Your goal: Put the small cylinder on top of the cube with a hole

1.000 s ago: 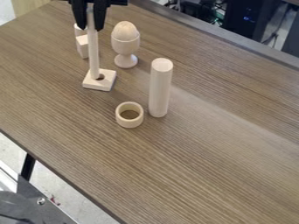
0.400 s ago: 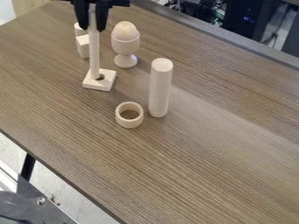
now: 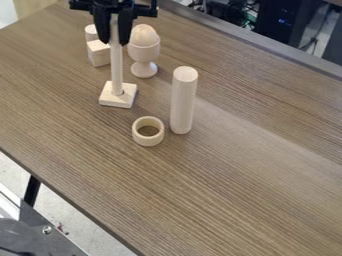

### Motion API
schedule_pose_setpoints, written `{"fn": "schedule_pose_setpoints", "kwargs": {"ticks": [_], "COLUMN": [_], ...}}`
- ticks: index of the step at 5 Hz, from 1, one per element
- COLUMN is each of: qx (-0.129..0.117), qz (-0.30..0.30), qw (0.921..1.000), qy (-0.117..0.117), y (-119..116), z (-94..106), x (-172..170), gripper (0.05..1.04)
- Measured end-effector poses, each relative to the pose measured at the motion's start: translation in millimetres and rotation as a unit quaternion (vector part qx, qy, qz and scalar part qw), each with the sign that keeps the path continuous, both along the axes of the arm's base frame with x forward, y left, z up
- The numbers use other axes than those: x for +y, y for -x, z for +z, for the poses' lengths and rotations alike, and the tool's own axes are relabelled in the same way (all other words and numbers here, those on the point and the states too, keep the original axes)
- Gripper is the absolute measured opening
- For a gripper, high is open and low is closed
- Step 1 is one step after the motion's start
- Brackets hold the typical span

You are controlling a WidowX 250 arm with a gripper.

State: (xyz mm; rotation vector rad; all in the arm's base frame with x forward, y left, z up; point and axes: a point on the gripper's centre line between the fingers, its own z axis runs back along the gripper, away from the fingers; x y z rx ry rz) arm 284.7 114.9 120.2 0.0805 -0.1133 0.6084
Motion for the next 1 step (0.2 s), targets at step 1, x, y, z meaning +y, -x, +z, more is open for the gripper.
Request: {"fn": "schedule_pose_setpoints", "kwargs": {"ticks": [1], "qx": [0.001], "qz": [0.002], "qw": [1.0000], "qy": [0.000], "y": [1.4], "z": [-1.5], "x": [1.5], "gripper": [0.260]}}
